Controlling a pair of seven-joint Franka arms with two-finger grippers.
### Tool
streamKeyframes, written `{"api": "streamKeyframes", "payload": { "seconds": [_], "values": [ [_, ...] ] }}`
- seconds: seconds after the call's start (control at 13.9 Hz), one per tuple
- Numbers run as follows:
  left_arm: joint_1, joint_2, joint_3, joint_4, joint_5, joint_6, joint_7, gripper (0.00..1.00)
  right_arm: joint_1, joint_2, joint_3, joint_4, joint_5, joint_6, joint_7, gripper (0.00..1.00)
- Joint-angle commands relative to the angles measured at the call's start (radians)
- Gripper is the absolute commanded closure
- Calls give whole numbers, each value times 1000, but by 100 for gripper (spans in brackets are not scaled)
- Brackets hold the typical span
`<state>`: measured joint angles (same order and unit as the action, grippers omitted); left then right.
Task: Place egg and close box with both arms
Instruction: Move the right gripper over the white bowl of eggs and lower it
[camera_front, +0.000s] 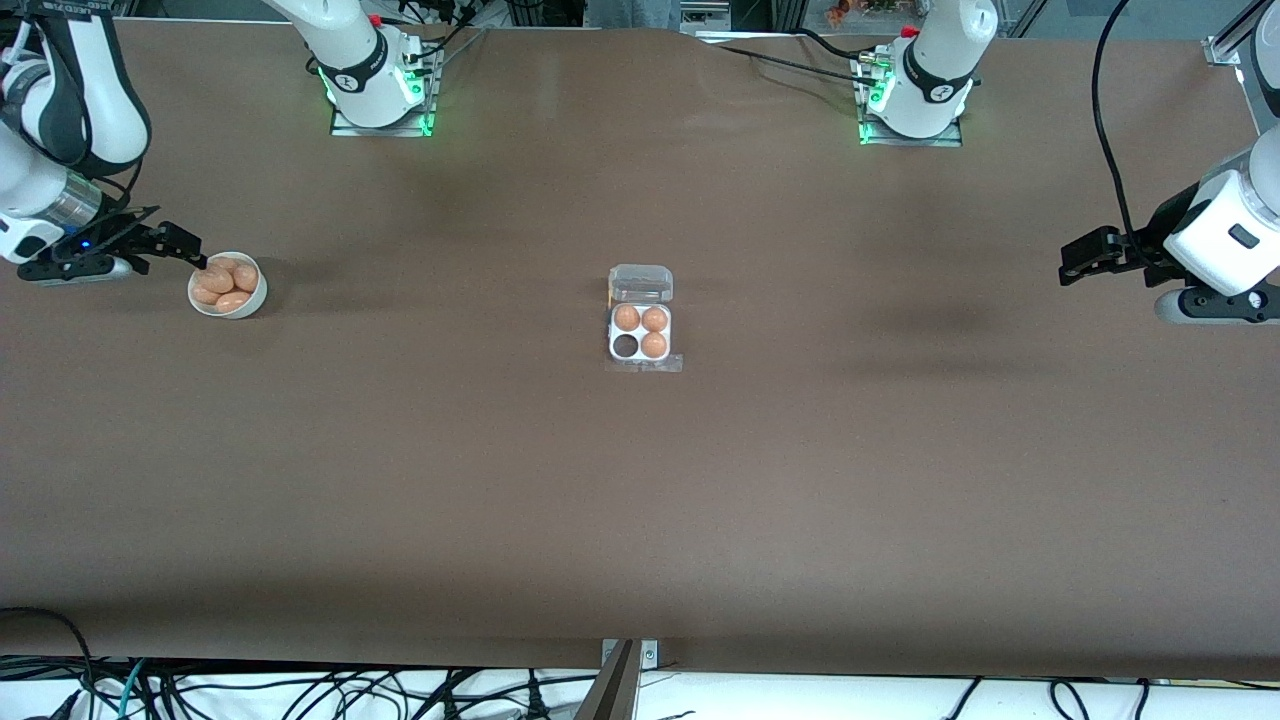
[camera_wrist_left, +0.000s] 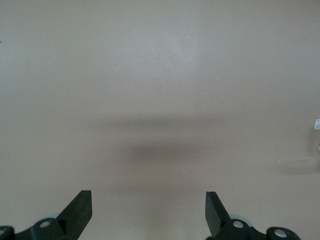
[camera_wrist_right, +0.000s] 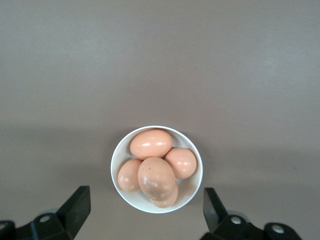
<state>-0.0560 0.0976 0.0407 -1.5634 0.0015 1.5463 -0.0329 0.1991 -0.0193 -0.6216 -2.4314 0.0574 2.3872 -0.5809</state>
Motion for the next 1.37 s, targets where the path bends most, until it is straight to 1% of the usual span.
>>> {"api": "streamKeyframes", "payload": {
  "seconds": [0.0, 0.36, 0.72, 0.87, 1.01, 1.15, 1.23, 1.3],
  "values": [
    [5, 10, 1, 29, 14, -25, 19, 0, 3, 4, -20, -31, 41, 39, -94, 0],
    [5, 10, 1, 29, 14, -25, 18, 0, 5, 131, -20, -25, 41, 72, -109, 0],
    [5, 10, 1, 29, 14, -25, 18, 0, 8, 157, -17, -20, 39, 72, -132, 1],
    [5, 10, 1, 29, 14, -25, 18, 0, 9, 160, -17, -18, 39, 72, -135, 9],
    [7, 13, 1, 31, 14, -25, 18, 0, 11, 165, -15, -15, 39, 72, -134, 10],
    [5, 14, 1, 31, 14, -25, 18, 0, 13, 167, -15, -15, 39, 72, -134, 13],
    [7, 14, 1, 31, 14, -25, 18, 0, 13, 167, -15, -15, 41, 72, -134, 19],
    [7, 14, 1, 31, 14, -25, 18, 0, 13, 167, -15, -15, 39, 72, -134, 19]
  ]
}}
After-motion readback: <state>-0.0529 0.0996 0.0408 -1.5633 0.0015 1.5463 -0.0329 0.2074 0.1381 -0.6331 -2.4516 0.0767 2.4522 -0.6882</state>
